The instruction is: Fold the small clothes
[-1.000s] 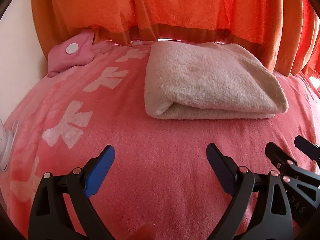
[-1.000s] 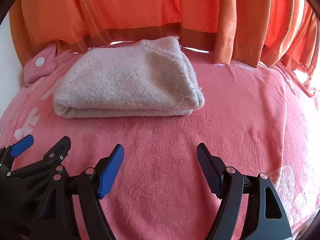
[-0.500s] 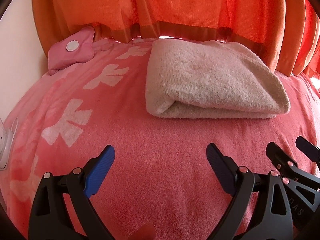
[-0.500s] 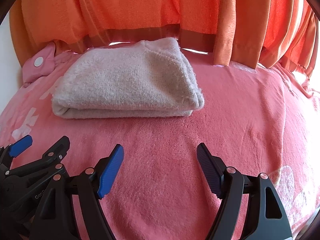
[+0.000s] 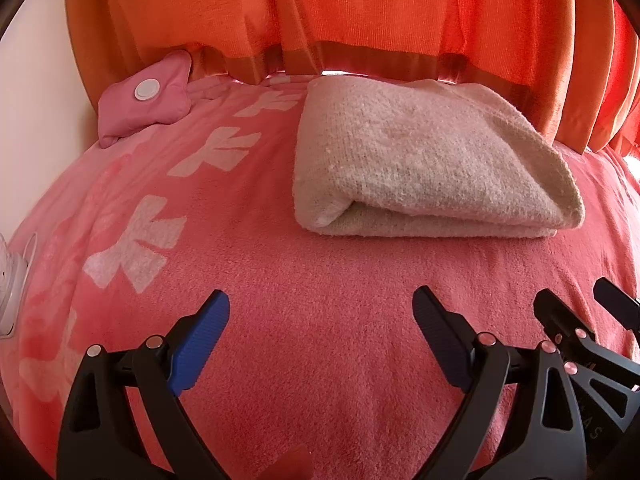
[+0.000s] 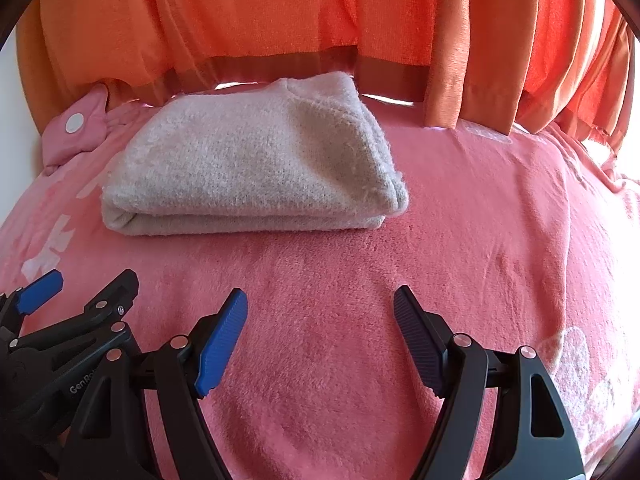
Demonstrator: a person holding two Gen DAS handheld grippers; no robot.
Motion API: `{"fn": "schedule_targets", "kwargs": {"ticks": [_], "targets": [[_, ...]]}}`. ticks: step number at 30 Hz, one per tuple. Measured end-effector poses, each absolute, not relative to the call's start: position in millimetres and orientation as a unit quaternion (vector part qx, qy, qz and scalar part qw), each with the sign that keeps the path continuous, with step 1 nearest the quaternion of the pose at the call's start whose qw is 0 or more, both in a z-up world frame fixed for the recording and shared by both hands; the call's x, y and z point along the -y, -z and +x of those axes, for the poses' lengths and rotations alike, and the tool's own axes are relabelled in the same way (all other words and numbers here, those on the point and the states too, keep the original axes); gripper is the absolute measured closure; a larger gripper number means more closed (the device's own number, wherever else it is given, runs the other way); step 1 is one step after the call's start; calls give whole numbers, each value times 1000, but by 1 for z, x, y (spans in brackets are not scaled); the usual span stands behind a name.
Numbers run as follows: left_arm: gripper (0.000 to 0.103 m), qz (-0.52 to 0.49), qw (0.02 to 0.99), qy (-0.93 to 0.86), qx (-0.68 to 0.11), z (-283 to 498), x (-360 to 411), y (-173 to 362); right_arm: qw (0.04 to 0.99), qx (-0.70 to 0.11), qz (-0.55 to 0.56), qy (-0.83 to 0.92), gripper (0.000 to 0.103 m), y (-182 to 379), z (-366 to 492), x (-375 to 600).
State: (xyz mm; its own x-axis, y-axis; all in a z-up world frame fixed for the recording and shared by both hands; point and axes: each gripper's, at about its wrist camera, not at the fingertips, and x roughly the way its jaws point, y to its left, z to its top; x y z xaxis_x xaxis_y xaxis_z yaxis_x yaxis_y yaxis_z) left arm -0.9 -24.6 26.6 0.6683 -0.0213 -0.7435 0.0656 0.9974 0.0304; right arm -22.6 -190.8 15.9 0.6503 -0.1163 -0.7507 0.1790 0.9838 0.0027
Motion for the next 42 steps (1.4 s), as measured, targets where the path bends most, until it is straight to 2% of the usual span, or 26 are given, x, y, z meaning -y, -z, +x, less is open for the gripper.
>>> {"fn": "schedule_targets", "kwargs": {"ticks": [42], "targets": [[13, 33, 915, 21, -401, -3, 27, -24, 905, -411, 42, 99, 30, -15, -24, 188]]}}
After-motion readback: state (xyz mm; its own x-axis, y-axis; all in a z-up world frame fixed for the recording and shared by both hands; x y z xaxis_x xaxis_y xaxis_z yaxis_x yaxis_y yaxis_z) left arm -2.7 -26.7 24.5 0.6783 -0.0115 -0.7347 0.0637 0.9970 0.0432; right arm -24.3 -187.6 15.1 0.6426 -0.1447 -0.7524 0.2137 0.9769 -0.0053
